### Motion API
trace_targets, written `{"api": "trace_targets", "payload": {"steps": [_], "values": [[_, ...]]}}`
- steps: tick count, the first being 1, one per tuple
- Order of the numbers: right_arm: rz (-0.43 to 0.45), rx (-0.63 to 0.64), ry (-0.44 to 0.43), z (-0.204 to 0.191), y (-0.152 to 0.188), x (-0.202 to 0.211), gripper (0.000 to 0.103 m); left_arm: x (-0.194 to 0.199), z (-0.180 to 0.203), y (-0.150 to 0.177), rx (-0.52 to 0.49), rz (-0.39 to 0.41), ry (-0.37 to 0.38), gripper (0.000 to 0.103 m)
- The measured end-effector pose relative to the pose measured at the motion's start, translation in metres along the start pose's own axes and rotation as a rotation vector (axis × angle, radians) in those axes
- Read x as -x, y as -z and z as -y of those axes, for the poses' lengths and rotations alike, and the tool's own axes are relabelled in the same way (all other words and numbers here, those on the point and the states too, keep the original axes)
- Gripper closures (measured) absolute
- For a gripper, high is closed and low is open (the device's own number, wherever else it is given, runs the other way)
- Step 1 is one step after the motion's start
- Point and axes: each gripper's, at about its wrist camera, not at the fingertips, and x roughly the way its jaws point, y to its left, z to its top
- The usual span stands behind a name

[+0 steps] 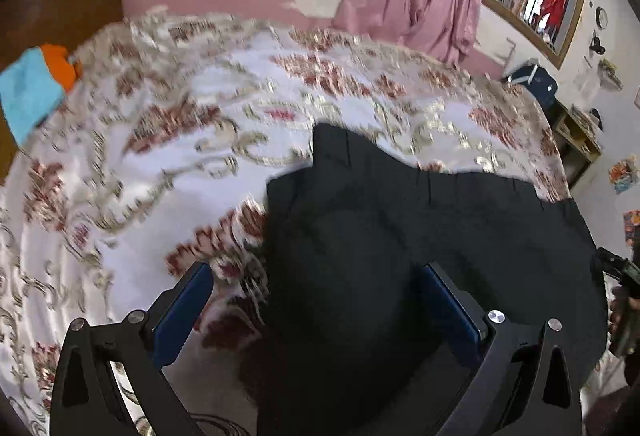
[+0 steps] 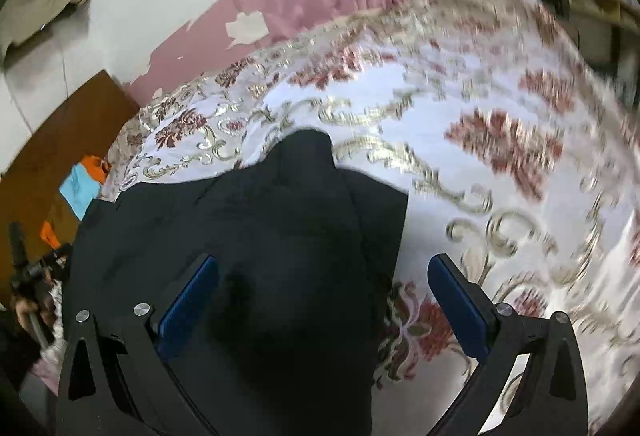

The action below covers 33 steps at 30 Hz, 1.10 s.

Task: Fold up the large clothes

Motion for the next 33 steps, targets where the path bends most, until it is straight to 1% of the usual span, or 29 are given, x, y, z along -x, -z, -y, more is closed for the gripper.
{"api": "trace_targets", "payload": {"steps": [3,6,10,16,23,28,31,33], "values": [[-0.042,-0.017,-0.020,0.001,0.010,-0.013,0.001,-0.010,0.002,0.005,-0.019,-0.044,0.006,0.000],[-0.078,-0.023,-0.036,0.000,0.018,-0.025,0.001,-0.013,0.006,0.009,-0.035,-0.047,-0.011,0.000],[-0.112,-0.014,-0.047,-0.005,0.026,-0.035,0.001,-0.017,0.008,0.011,-0.041,-0.056,-0.009,0.000],[-0.101,-0.035,-0.091,0.003,0.030,-0.038,0.001,-0.022,0.003,0.014,-0.010,-0.085,0.036,0.000],[-0.088,-0.045,-0.111,0.003,0.034,-0.041,0.001,-0.029,-0.005,0.020,0.046,-0.108,0.106,0.000],[-0.079,-0.021,-0.092,-0.002,0.037,-0.040,0.001,-0.030,-0.003,0.022,0.040,-0.110,0.107,0.000],[-0.080,-0.019,-0.098,-0.002,0.036,-0.041,0.001,-0.031,-0.002,0.023,0.037,-0.118,0.112,0.000],[-0.088,-0.009,-0.113,0.000,0.037,-0.041,0.001,-0.032,-0.001,0.023,0.032,-0.131,0.127,0.000]]}}
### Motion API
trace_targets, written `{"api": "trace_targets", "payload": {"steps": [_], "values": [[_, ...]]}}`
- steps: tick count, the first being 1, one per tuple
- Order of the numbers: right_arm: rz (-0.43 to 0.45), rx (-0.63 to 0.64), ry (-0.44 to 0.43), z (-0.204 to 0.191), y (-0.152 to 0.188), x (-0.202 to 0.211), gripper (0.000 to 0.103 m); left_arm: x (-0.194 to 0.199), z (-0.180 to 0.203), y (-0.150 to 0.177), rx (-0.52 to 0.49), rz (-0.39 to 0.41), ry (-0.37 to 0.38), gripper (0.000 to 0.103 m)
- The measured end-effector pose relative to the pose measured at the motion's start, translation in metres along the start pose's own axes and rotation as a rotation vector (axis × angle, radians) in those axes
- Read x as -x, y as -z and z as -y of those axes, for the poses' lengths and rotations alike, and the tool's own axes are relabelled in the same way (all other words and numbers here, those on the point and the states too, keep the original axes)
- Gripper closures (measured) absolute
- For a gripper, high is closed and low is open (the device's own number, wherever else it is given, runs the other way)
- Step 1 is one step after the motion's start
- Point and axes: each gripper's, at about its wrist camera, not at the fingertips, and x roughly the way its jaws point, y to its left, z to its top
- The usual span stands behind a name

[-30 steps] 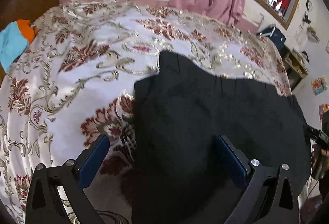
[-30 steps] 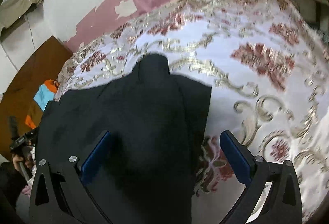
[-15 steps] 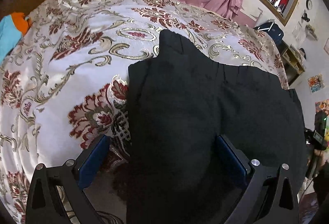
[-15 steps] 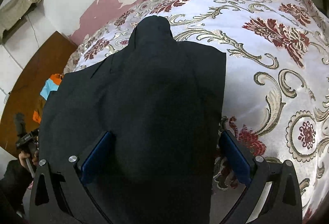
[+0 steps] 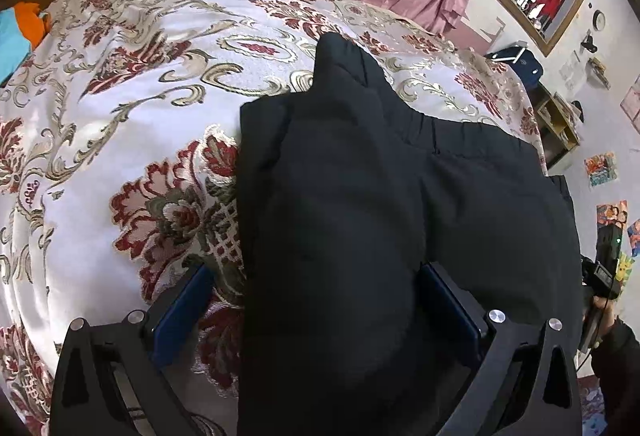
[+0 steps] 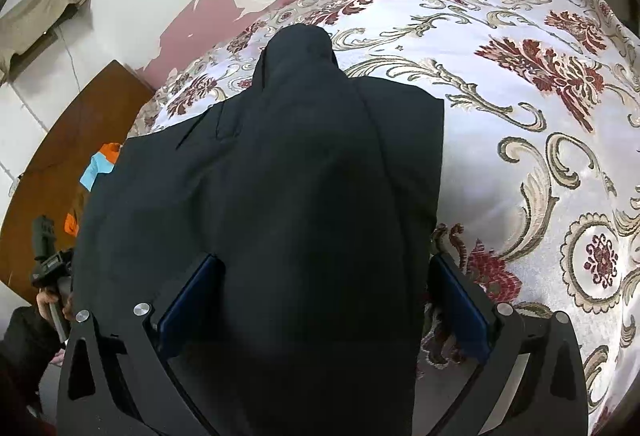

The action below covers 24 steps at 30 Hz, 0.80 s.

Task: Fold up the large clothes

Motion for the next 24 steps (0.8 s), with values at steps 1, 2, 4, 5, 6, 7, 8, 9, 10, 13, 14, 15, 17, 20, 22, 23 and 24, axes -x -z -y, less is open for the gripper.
{"api": "trace_targets", "payload": {"steps": [1,2,4,5,6,7,8,9,10,13,14,15,17,20,22,23,24], "values": [[-0.007,0.008,-0.010,0.000,0.000,0.000,0.001,-0.001,0.000,0.000,-0.005,-0.007,0.007,0.000],[-0.015,0.017,-0.022,-0.002,0.000,-0.001,0.001,-0.001,0.002,0.000,-0.012,-0.015,0.014,0.000],[-0.029,0.038,-0.050,-0.004,0.001,-0.002,0.001,-0.002,0.003,0.001,-0.026,-0.027,0.026,0.000],[-0.036,0.049,-0.060,-0.006,0.001,-0.003,0.001,-0.003,0.005,0.001,-0.032,-0.032,0.031,0.000],[-0.037,0.054,-0.062,-0.006,0.002,-0.003,0.001,-0.004,0.006,0.002,-0.034,-0.034,0.033,0.000],[-0.038,0.056,-0.067,-0.007,0.002,-0.003,0.001,-0.004,0.006,0.001,-0.037,-0.035,0.034,0.000],[-0.039,0.056,-0.070,-0.007,0.003,-0.003,0.001,-0.004,0.007,0.002,-0.038,-0.037,0.035,0.000],[-0.040,0.053,-0.071,-0.007,0.003,-0.003,0.001,-0.005,0.007,0.002,-0.038,-0.039,0.036,0.000],[-0.040,0.050,-0.073,-0.007,0.002,-0.003,0.001,-0.005,0.007,0.002,-0.039,-0.043,0.038,0.000],[-0.050,0.042,-0.071,-0.009,0.002,-0.004,0.001,-0.009,0.010,0.002,-0.056,-0.077,0.063,0.000],[-0.056,0.043,-0.073,-0.010,0.003,-0.004,0.001,-0.011,0.012,0.002,-0.064,-0.090,0.072,0.000],[-0.060,0.046,-0.072,-0.011,0.004,-0.004,0.001,-0.012,0.015,0.003,-0.076,-0.108,0.087,0.000],[-0.065,0.054,-0.067,-0.016,0.005,-0.004,0.001,-0.013,0.020,0.004,-0.086,-0.122,0.097,0.000],[-0.056,0.062,-0.061,-0.024,0.008,0.000,0.016,-0.014,0.025,0.005,-0.086,-0.130,0.089,0.000],[-0.051,0.058,-0.057,-0.028,0.011,0.002,0.025,-0.015,0.028,0.006,-0.098,-0.141,0.082,0.000],[-0.051,0.061,-0.052,-0.030,0.013,0.003,0.029,-0.015,0.031,0.007,-0.114,-0.148,0.075,0.001],[-0.048,0.063,-0.049,-0.031,0.015,0.003,0.031,-0.014,0.032,0.007,-0.119,-0.148,0.069,0.006]]}}
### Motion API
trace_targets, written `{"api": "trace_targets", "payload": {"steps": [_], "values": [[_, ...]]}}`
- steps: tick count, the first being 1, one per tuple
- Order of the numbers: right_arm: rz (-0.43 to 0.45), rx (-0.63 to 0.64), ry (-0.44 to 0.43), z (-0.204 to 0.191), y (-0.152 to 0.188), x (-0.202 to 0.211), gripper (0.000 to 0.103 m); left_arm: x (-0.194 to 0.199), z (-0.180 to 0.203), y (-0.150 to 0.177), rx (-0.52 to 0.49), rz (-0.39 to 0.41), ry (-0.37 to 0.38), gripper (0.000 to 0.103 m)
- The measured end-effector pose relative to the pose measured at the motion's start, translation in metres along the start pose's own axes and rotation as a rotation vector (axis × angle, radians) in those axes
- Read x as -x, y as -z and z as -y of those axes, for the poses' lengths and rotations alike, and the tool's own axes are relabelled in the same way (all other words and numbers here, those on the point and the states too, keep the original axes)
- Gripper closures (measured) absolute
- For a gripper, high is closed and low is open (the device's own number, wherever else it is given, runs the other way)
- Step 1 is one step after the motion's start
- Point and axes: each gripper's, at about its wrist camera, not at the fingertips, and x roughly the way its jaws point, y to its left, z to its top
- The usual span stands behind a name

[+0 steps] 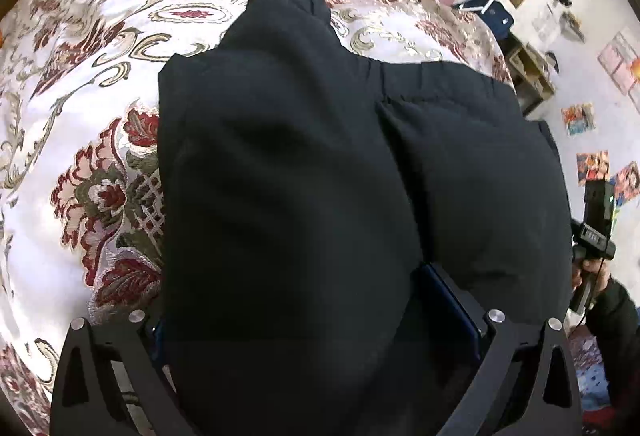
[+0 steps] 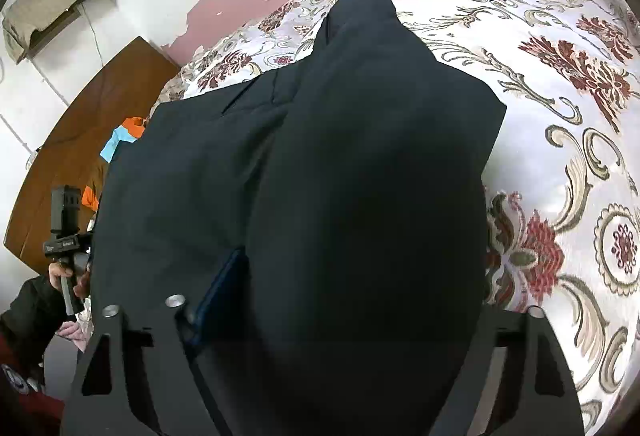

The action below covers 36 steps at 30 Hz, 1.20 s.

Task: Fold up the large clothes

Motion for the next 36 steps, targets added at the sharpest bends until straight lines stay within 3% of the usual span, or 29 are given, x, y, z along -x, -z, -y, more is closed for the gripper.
{"api": "trace_targets", "payload": {"steps": [1,4,6,8,11,16,23,30,34,36], "values": [[0.005,-0.002,-0.002,0.000,0.001,0.001,0.035,0.001,0.002,0.001,-0.002,0.002,-0.006,0.009],[0.027,0.001,-0.003,-0.007,0.007,0.006,0.052,0.009,0.010,0.004,-0.010,0.020,-0.027,0.031],[0.047,0.021,0.006,-0.010,0.010,0.012,0.062,0.016,0.019,0.006,-0.036,0.040,-0.045,0.054],[0.069,0.045,0.004,-0.018,0.010,0.021,0.074,0.025,0.038,0.008,-0.139,0.065,-0.104,0.067],[0.116,0.055,-0.047,-0.026,0.005,0.042,0.082,0.039,0.060,0.006,-0.190,0.089,-0.136,0.078],[0.206,0.079,-0.109,-0.043,-0.006,0.085,0.085,0.069,0.091,-0.010,-0.204,0.164,-0.099,0.082],[0.298,0.167,-0.059,-0.056,-0.025,0.143,0.085,0.083,0.146,-0.019,-0.292,0.244,-0.065,0.082],[0.388,0.150,0.017,-0.025,-0.050,0.186,0.085,0.057,0.183,-0.040,-0.311,0.259,-0.013,0.082],[0.393,0.122,0.077,0.000,-0.055,0.182,0.085,0.029,0.192,-0.050,-0.308,0.233,-0.022,0.082],[0.377,0.102,0.108,0.010,-0.054,0.170,0.085,0.011,0.191,-0.055,-0.299,0.201,-0.070,0.081]]}}
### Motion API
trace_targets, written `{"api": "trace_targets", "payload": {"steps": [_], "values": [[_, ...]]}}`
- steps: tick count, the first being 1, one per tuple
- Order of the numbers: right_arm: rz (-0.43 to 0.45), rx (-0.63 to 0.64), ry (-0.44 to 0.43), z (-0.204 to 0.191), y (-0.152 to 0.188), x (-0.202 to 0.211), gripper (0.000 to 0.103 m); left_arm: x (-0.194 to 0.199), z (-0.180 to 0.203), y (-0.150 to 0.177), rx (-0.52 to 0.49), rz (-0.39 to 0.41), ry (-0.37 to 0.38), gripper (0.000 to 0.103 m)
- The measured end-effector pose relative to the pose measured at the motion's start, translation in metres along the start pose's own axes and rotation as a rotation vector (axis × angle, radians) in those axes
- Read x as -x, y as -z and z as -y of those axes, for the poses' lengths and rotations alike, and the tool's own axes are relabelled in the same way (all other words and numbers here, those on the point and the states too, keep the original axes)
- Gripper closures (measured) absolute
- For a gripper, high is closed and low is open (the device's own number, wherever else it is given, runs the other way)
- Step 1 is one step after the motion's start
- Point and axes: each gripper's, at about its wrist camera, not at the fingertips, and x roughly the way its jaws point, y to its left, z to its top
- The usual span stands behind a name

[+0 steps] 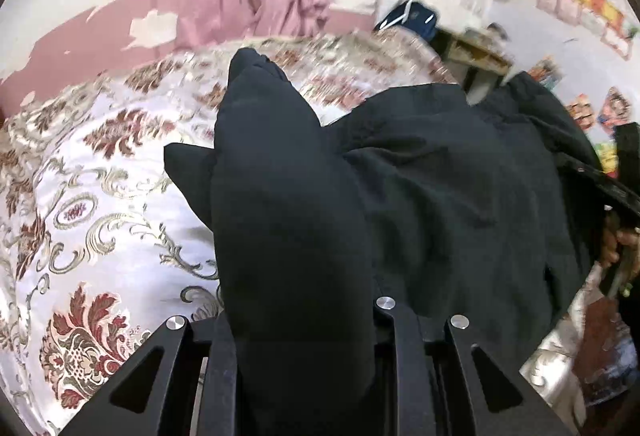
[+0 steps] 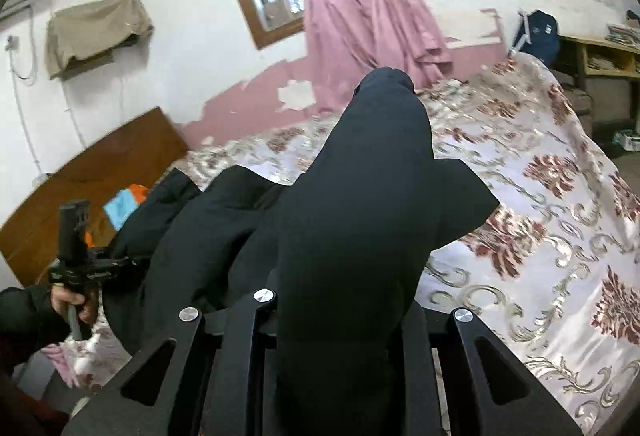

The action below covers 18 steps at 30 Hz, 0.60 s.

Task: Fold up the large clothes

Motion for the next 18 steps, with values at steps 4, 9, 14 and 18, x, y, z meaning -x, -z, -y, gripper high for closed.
{"api": "trace_targets", "payload": {"steps": [4,9,14,18], "values": [[-0.031,-0.077,0.062,0.027,0.008,-0.021,0.082,-0.022,-0.008,0.006,0.034,-0.054,-0.048,0.079],[-0.098,-0.100,0.157,0.037,0.015,-0.037,0.066,-0.024,-0.026,0.012,0.147,-0.105,-0.038,0.066],[-0.150,-0.104,0.298,0.036,0.021,-0.039,0.035,-0.022,-0.030,0.017,0.224,-0.152,-0.084,0.051],[-0.109,-0.024,0.428,0.023,0.018,-0.024,0.018,-0.011,-0.023,0.019,0.208,-0.123,-0.189,0.037]]}}
